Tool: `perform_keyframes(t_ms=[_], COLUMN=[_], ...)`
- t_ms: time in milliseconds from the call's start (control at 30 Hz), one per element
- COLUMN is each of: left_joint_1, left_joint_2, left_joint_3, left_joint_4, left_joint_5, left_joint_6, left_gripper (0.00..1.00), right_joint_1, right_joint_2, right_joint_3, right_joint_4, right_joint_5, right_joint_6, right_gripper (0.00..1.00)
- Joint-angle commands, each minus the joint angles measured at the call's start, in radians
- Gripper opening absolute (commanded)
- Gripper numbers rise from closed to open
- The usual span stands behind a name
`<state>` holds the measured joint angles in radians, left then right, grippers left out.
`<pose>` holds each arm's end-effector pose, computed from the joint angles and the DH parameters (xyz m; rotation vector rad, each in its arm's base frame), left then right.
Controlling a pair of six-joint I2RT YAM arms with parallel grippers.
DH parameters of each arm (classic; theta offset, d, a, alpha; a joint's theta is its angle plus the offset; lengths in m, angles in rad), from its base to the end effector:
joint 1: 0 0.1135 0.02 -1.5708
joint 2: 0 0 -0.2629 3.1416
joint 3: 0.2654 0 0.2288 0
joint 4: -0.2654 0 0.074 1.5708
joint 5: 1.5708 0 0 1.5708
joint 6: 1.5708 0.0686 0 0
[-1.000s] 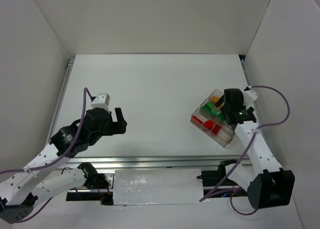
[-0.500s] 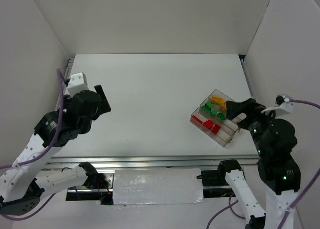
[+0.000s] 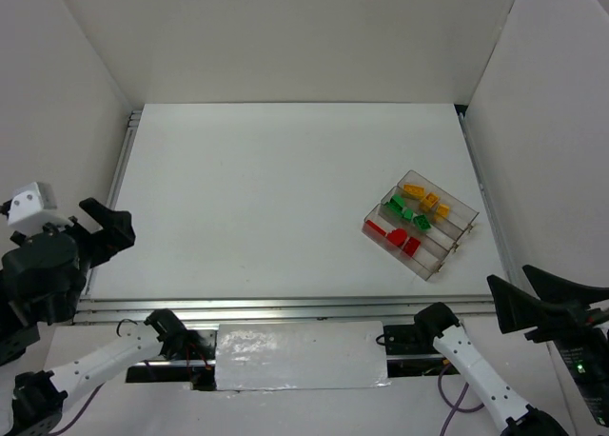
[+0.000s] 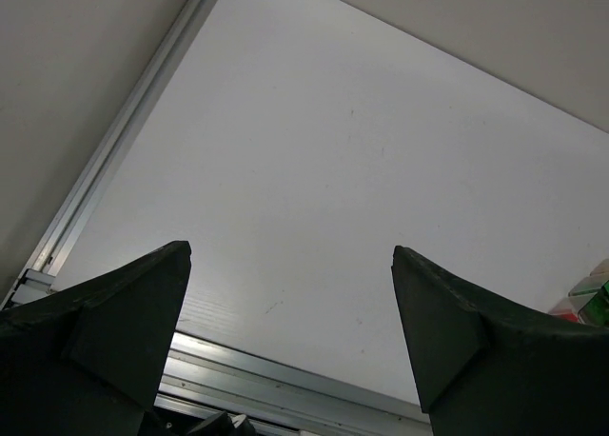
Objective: Sort the legos into containers by color
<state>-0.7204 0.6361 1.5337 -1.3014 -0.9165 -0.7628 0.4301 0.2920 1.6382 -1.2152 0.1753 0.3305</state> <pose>0.0402 0.0371 0.4342 -0.5983 1.7131 -0.1418 -0.0866 -0.0529 0.4363 0.0731 1.4589 0.4967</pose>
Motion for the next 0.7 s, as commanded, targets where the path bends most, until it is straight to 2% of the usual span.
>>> perform_keyframes(t_ms=[0,233,667], left_joint_1=[0.004,0.004,0.004], left_joint_2=[-0.033,-0.216,-0.231], left_joint_3=[-0.013,-0.076,-0.124], left_joint_4=[-0.070,-0.042,-0.032], left_joint_5=[0.001,0.045,0.039], left_joint_6=[0.011,0.030,0.019], left_gripper=[1.00,0.99,1.00], right_joint_1=[0.027,0.033,0.032], right_joint_2=[0.000,-0.048,-0.039], right_joint_3=[-0.049,-0.052,-0.083], right_joint_4=[-0.101,-0.095,-0.067], right_joint_5=[0.069,0.127,0.118], right_joint_6=[-0.011,0.004,0.004], right_gripper=[0.99,1.00,1.00])
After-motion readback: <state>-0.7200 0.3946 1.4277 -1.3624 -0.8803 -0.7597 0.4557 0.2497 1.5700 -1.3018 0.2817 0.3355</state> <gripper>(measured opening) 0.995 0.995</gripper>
